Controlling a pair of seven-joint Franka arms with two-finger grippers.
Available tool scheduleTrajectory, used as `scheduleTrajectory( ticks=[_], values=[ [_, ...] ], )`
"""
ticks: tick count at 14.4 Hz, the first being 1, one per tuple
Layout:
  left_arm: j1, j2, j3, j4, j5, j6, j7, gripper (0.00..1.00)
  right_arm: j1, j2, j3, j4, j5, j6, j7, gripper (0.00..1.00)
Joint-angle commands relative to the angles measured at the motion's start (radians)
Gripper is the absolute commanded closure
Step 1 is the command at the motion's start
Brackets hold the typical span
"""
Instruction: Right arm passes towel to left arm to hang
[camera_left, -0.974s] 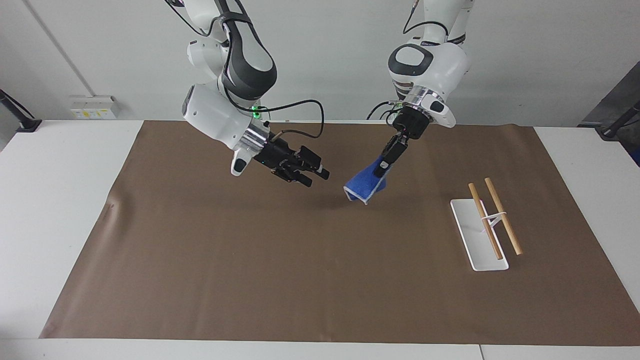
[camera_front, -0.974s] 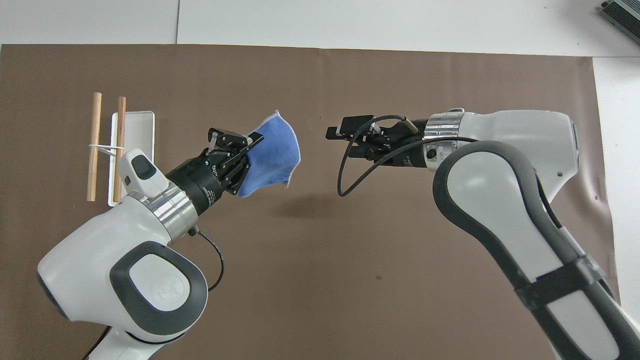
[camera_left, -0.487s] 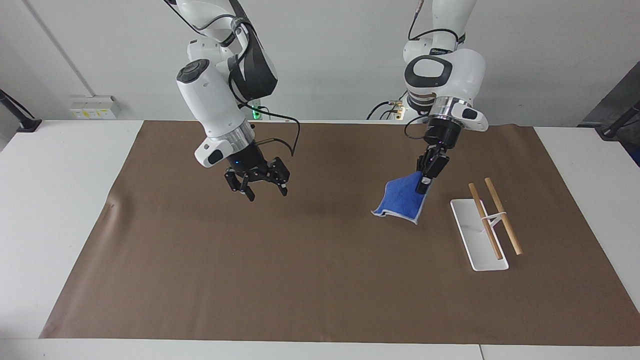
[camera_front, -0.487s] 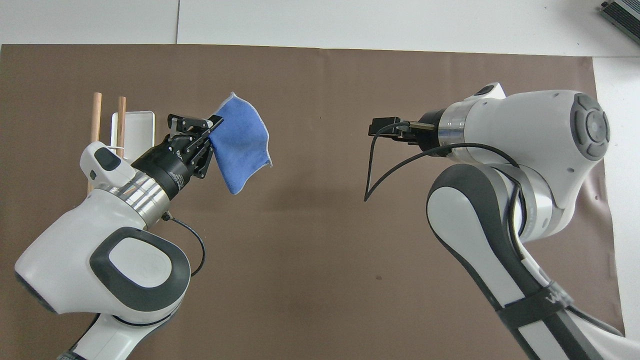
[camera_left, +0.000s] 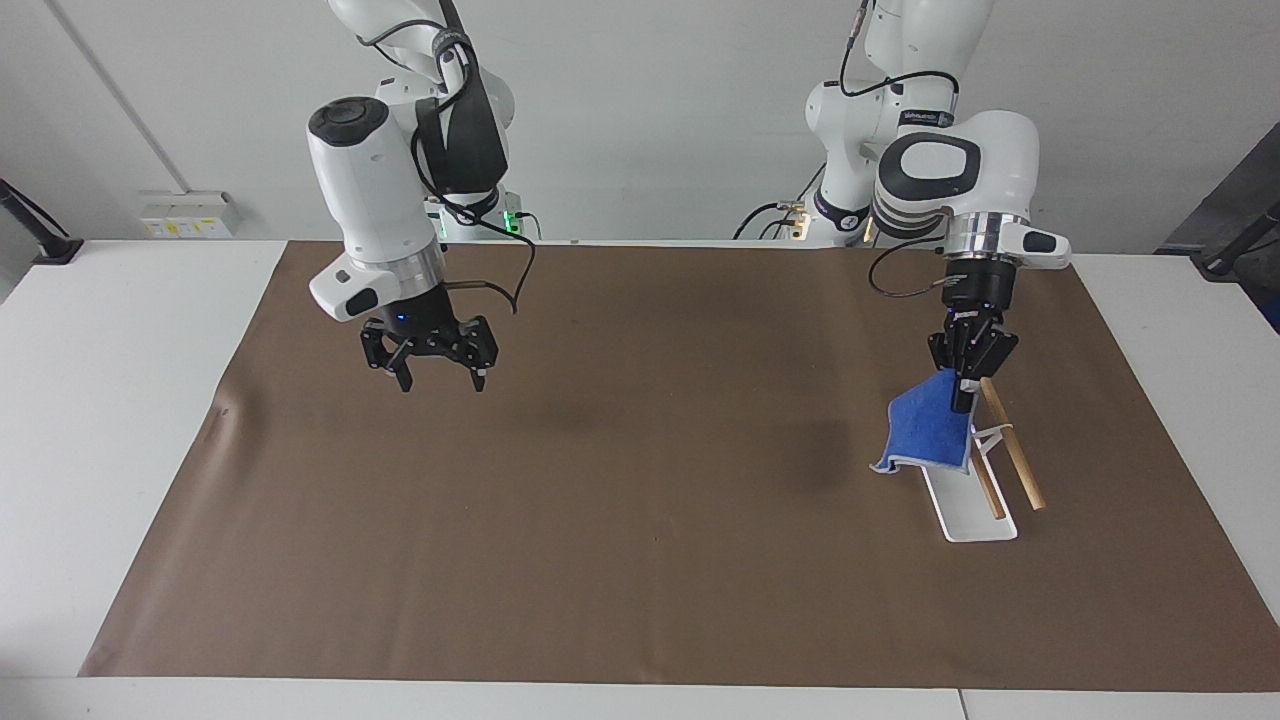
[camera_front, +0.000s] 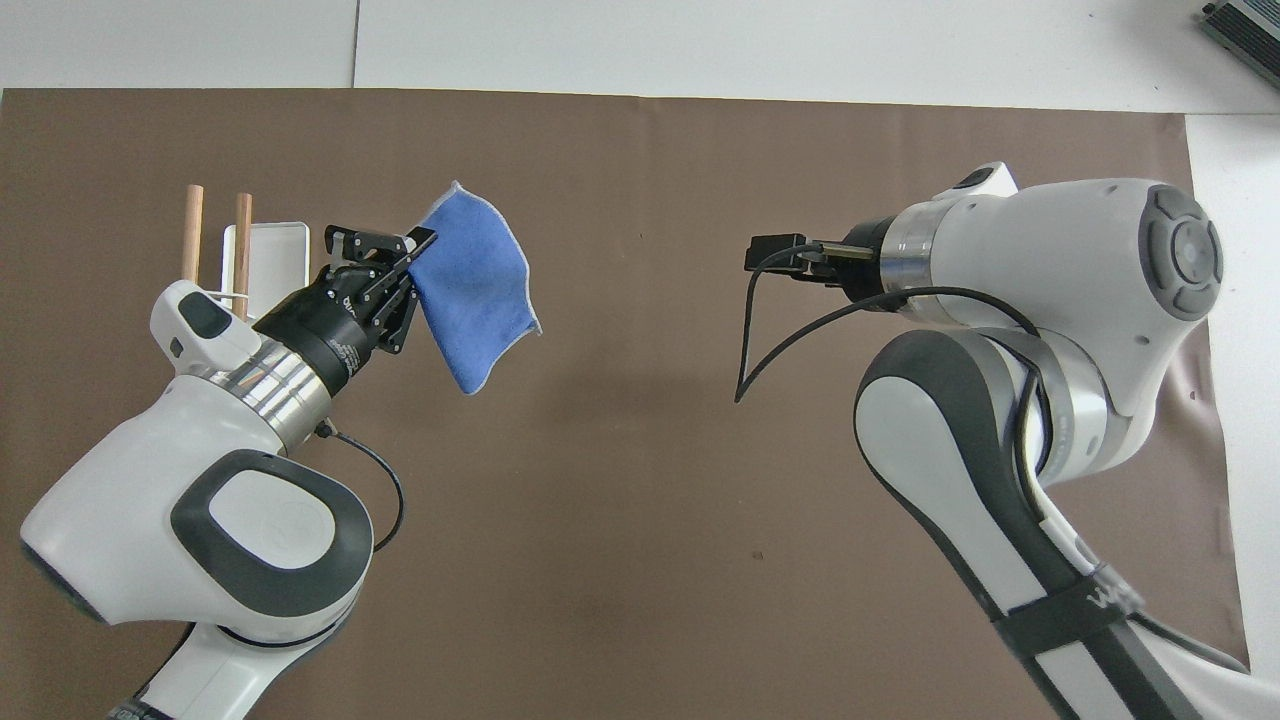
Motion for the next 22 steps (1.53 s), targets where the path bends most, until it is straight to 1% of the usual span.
scheduleTrajectory(
  ticks=[1,4,6,7,9,10,14,19,21,22],
  values=[
    [0.066,0.015,-0.013,-0.011,-0.015,0.017,0.024,1.0,0.017,-0.07,-0.083,0.03,-0.021,-0.123,0.006,0.0],
    [0.128,0.025,-0.013,-0.011,-0.02,0.018,0.022,1.0,0.003,-0.072,-0.131,0.146,-0.004,-0.301,-0.047,0.0],
    [0.176,0.026,-0.013,-0.02,-0.021,0.015,0.022,1.0,-0.02,-0.076,-0.145,0.189,-0.003,-0.379,-0.078,0.0],
    [0.188,0.028,-0.013,-0.02,-0.023,0.015,0.022,1.0,-0.023,-0.093,-0.148,0.2,-0.003,-0.414,-0.083,0.0],
    [0.214,0.048,-0.015,-0.019,-0.026,0.015,0.022,1.0,-0.023,-0.128,-0.154,0.145,-0.003,-0.424,-0.072,0.0],
    [0.221,0.057,-0.013,-0.02,-0.027,0.015,0.021,1.0,-0.023,-0.134,-0.154,0.134,-0.003,-0.421,-0.074,0.0],
    [0.267,0.097,-0.013,-0.02,-0.04,0.014,0.017,1.0,-0.02,-0.138,-0.153,0.13,-0.004,-0.442,-0.083,0.0],
    [0.33,0.112,-0.015,-0.023,-0.04,0.003,0.014,1.0,-0.022,-0.133,-0.153,0.149,-0.004,-0.447,-0.116,0.0],
    [0.337,0.114,-0.015,-0.023,-0.04,0.004,0.01,1.0,-0.022,-0.133,-0.153,0.148,-0.003,-0.445,-0.123,0.0],
    [0.333,0.112,-0.015,-0.029,-0.04,0.007,0.01,0.91,-0.02,-0.133,-0.153,0.146,-0.003,-0.442,-0.121,0.0]
  ],
)
